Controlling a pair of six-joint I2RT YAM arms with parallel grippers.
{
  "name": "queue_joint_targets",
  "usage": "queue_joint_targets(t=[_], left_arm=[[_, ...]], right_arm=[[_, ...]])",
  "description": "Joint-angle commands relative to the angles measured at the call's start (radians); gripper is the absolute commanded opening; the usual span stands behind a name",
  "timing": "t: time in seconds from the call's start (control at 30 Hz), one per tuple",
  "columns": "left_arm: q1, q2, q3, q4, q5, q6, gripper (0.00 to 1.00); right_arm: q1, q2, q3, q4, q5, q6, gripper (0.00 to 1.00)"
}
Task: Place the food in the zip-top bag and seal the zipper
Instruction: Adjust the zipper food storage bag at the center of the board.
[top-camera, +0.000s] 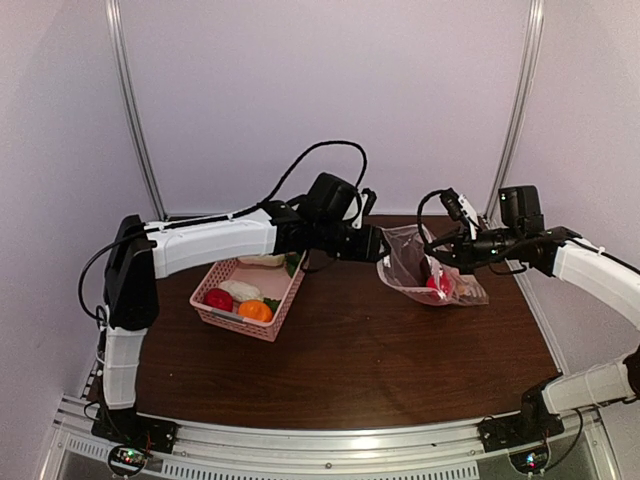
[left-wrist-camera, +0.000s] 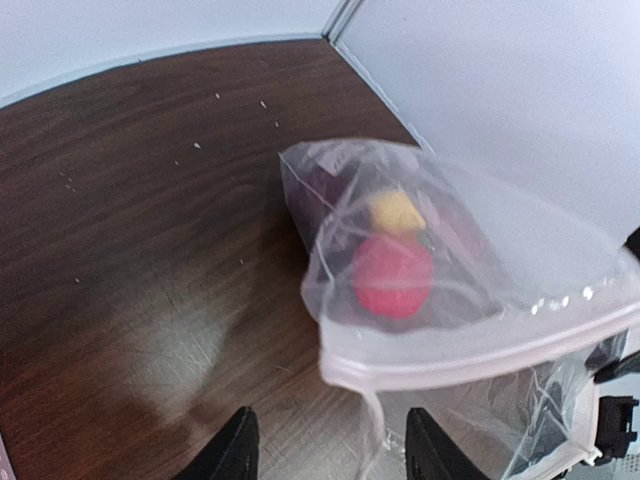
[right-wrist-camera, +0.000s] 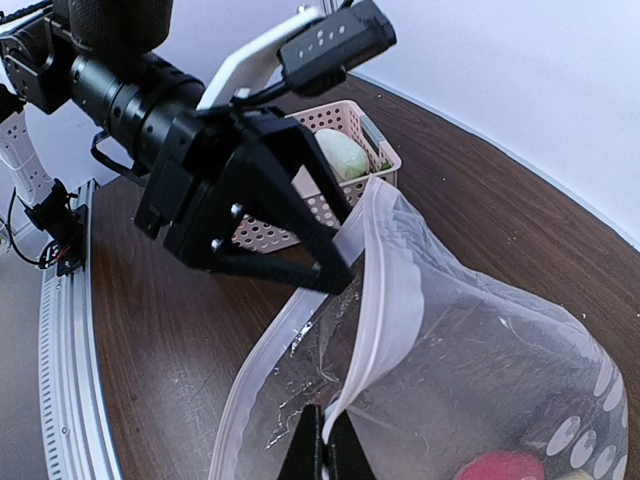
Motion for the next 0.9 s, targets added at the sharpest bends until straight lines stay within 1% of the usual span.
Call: queue_joint_targets(t=[0.0, 0.03, 0.07, 0.1, 0.2, 0.27, 0.3, 0.37, 0.43, 0.47, 0.53, 0.63, 0.73, 0.83, 0.87], left_arm=[[0.059, 0.040, 0.092, 0.051, -0.002, -0.027, 0.46], [0.080, 0.070, 0.121, 0.050, 0.032, -0.049, 0.35], [0.087, 0.078, 0.126, 0.052, 0.046, -0.060, 0.28], [0.092, 0.085, 0.129, 0.053, 0.059, -0.067, 0.24], [0.097, 0.093, 0.137, 0.051, 0.069, -0.070, 0.15], [0.098, 0.093, 0.165, 0.039, 0.066, -0.061, 0.04], [0.098, 0.092, 0.189, 0.024, 0.057, -0.054, 0.00], [0.100, 0.090, 0.257, -0.015, 0.029, -0.028, 0.00], [0.100, 0.072, 0.306, -0.030, 0.010, -0.006, 0.00], [0.098, 0.054, 0.306, -0.014, 0.017, -0.001, 0.00], [0.084, 0.002, 0.269, 0.039, -0.003, 0.003, 0.00], [0.071, -0.067, 0.138, 0.151, -0.020, -0.019, 0.00], [0.071, -0.075, 0.056, 0.167, -0.011, -0.043, 0.01], [0.073, -0.081, 0.021, 0.137, 0.010, -0.042, 0.35], [0.073, -0.088, 0.021, 0.110, 0.010, -0.028, 0.44]], right_arm=[[-0.003, 0.001, -0.012, 0.011, 0.012, -0.004, 0.00], [-0.004, 0.001, -0.011, 0.011, 0.014, -0.003, 0.00], [-0.004, 0.000, -0.010, 0.011, 0.017, -0.002, 0.00], [-0.004, 0.000, -0.010, 0.011, 0.021, -0.002, 0.00], [-0.005, 0.003, -0.006, 0.017, 0.048, 0.008, 0.00], [-0.004, 0.014, 0.009, 0.030, 0.093, 0.031, 0.00], [-0.004, 0.029, 0.031, 0.025, 0.115, 0.039, 0.00], [0.001, 0.072, 0.113, -0.022, 0.156, 0.041, 0.00], [0.009, 0.124, 0.244, -0.115, 0.200, 0.014, 0.00], [0.011, 0.144, 0.312, -0.159, 0.223, 0.003, 0.00], [0.012, 0.157, 0.388, -0.172, 0.267, 0.014, 0.00], [0.030, 0.153, 0.381, -0.138, 0.410, 0.027, 0.00], [0.031, 0.155, 0.334, -0.124, 0.434, 0.030, 0.00], [0.036, 0.141, 0.291, -0.110, 0.386, 0.032, 0.00], [0.036, 0.135, 0.280, -0.109, 0.366, 0.030, 0.00]])
